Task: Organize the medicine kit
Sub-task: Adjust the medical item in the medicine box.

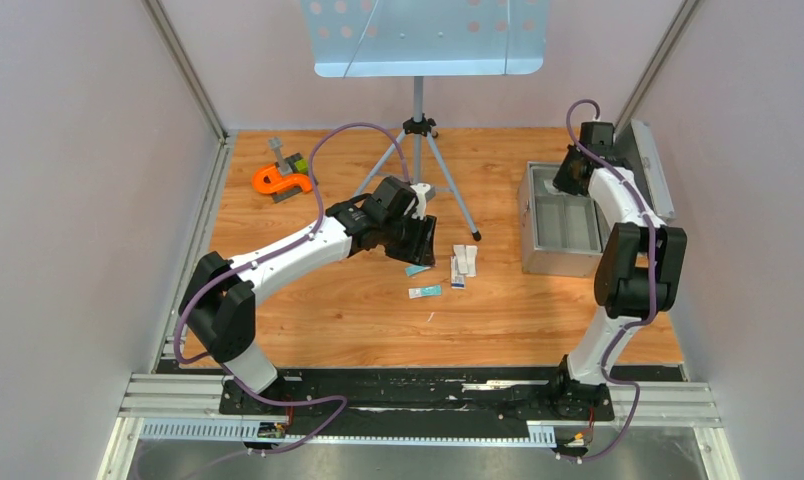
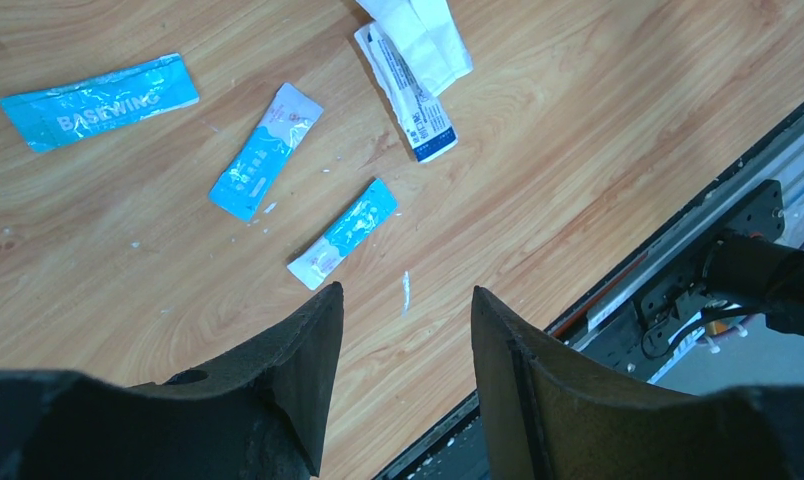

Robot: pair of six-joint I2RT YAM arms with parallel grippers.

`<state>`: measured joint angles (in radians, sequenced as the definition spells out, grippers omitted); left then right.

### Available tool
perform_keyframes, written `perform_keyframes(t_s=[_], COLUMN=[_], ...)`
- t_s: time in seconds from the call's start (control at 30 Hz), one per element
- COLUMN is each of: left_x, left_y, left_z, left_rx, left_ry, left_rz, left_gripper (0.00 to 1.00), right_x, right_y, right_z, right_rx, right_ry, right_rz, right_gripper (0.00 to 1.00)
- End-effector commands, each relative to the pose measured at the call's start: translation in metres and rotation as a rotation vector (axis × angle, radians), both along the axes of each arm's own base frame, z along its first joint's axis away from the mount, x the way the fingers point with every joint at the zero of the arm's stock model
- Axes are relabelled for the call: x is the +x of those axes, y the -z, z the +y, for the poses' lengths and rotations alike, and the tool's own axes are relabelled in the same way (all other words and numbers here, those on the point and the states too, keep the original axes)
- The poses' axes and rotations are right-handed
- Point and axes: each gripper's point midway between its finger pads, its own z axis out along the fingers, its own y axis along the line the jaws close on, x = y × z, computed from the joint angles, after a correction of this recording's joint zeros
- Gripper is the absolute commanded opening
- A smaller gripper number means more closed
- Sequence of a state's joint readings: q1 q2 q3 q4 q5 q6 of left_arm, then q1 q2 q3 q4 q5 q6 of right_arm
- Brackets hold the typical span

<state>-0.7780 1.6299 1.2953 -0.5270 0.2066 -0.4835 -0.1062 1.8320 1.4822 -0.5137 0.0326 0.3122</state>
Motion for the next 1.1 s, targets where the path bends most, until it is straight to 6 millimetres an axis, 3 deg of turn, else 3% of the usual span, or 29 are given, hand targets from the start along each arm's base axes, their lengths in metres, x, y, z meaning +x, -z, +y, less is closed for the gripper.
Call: perform_keyframes(t_s=[0.0,0.17,0.4,0.5,0.73,1.07], left_x=[0.011,0.012,0.012,0.013,0.012,0.013], left_y=[-0.017,-0.017,-0.017,-0.018,-0.017,-0.017], left_z=[-0.003,-0.004,-0.007,-0.008,-0.009,-0.006], left_rx=[-0.013,-0.011,-0.016,-0.021,-0.025,-0.017], left_ry=[0.000,0.004,0.011,0.013,0.017,0.004], left_rz=[-0.054,-0.051,-0.049,-0.048,-0.046,-0.052], left_gripper=[0.58,0.58,0.58,0.58,0.58,0.58], right_x=[0.012,0.015,0.000,-0.010,-0.024,-0.007], right_y=[-0.006,0.000,-0.057,-0.066,-0.041,-0.020], right_z=[-0.006,-0.010,-0.010,-0.011,-0.003,-0.002], right_rx=[-0.015,-0.024,-0.041,-0.056,-0.035,-0.013], right_ry=[-0.002,0.003,0.018,0.020,-0.018,-0.023], right_rz=[-0.014,0.015,-0.105,-0.127,-0.073,-0.043], right_gripper=[0.05,0.04,0.03,0.03,0.03,0.01])
